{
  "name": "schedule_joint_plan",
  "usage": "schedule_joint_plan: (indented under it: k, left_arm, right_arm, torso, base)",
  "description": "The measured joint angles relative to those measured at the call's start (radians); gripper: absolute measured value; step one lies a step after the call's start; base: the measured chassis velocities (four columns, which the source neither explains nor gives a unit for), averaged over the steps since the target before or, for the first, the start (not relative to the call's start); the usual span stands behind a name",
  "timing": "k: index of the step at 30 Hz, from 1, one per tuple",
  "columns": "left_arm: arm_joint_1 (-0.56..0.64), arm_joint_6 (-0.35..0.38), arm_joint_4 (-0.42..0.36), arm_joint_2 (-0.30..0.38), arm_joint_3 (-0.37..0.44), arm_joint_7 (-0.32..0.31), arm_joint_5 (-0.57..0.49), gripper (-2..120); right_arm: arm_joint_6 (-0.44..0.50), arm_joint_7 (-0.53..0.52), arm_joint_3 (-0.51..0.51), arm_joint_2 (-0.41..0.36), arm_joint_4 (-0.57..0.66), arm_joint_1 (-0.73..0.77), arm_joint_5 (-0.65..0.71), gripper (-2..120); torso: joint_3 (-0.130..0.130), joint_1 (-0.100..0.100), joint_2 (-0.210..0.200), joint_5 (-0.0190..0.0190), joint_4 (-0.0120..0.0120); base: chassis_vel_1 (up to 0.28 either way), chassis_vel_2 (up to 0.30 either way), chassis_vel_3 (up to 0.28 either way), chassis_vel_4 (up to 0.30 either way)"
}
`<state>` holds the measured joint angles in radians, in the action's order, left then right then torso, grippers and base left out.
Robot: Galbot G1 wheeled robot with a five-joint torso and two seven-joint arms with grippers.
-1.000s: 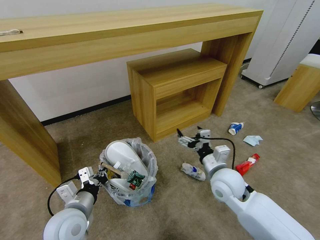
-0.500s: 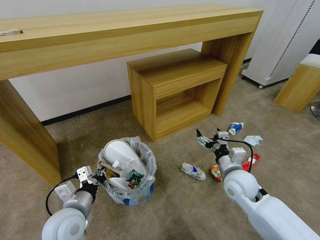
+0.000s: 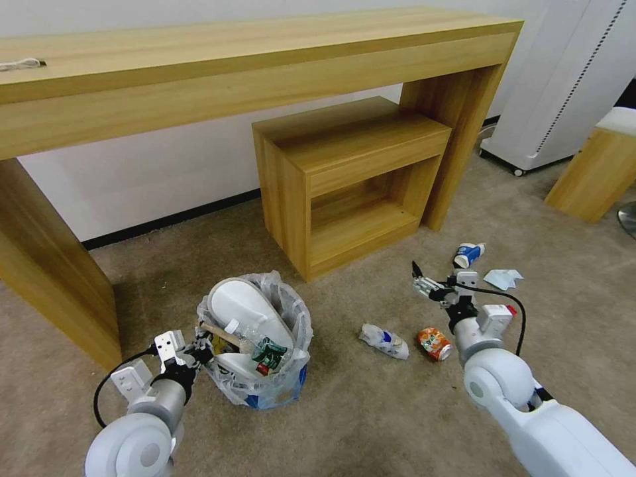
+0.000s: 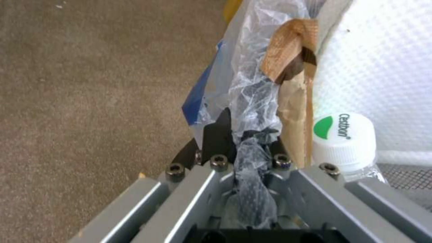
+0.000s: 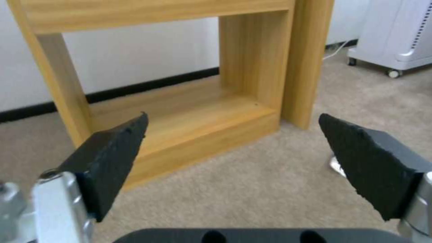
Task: Pick up the trash bin and place the garbage on the floor into it.
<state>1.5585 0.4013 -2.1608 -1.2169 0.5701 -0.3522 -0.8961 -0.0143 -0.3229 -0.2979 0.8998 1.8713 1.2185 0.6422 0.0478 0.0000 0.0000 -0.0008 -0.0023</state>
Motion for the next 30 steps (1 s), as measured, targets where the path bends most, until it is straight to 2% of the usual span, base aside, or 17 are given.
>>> schedule_joint_plan:
  k: [9, 30]
  left_arm:
    - [0.0, 0.004, 0.001, 0.004, 0.003, 0.002, 0.001, 1]
    - [0.003, 0.009, 0.0, 0.01, 0.008, 0.005, 0.005, 1]
  right_arm:
    - [0.021, 0.018, -0.021, -0.006, -0.023, 0.019, -0.027, 86]
    - [0.039, 0.048, -0.031, -0.002, -0.04, 0.023, -0.049, 84]
  torso:
    - [0.0, 0.0, 0.0, 0.0001, 0.0001]
    - [0.0, 0.0, 0.0, 0.0, 0.0002]
  base:
    - [0.0, 0.0, 0.0, 0.0]
    - [0.0, 0.0, 0.0, 0.0]
